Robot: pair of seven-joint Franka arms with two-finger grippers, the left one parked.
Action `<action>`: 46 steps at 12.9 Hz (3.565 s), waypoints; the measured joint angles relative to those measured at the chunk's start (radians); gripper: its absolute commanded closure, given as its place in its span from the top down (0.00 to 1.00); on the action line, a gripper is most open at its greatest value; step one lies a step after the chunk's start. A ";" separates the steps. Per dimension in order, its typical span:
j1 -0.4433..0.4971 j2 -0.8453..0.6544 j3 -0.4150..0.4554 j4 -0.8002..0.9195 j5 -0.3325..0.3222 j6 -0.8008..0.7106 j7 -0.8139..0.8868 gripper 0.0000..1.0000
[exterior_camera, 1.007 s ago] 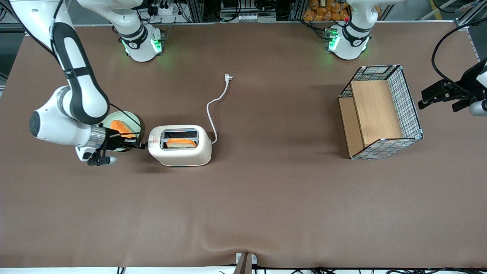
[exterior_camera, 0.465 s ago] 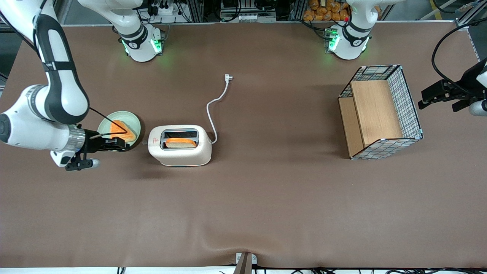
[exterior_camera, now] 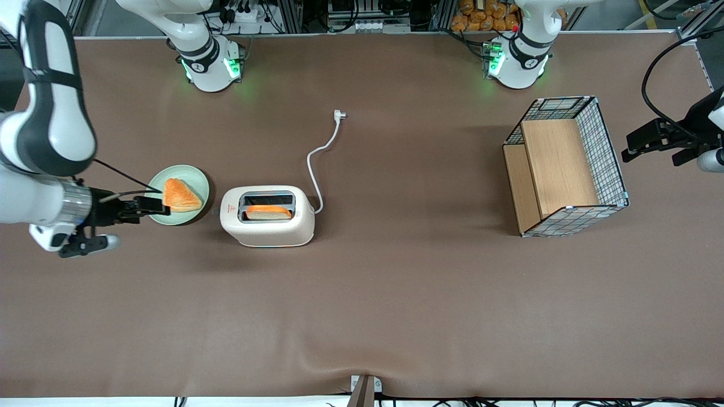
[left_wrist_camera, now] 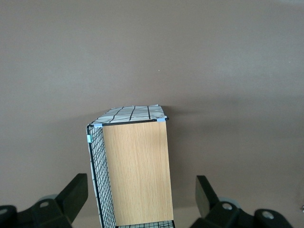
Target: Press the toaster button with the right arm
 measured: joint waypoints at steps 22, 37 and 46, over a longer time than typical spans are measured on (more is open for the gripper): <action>-0.010 -0.308 0.047 0.103 -0.212 -0.217 0.470 1.00; -0.010 -0.349 0.042 0.064 -0.253 -0.215 0.470 1.00; -0.010 -0.349 0.043 0.059 -0.253 -0.215 0.410 1.00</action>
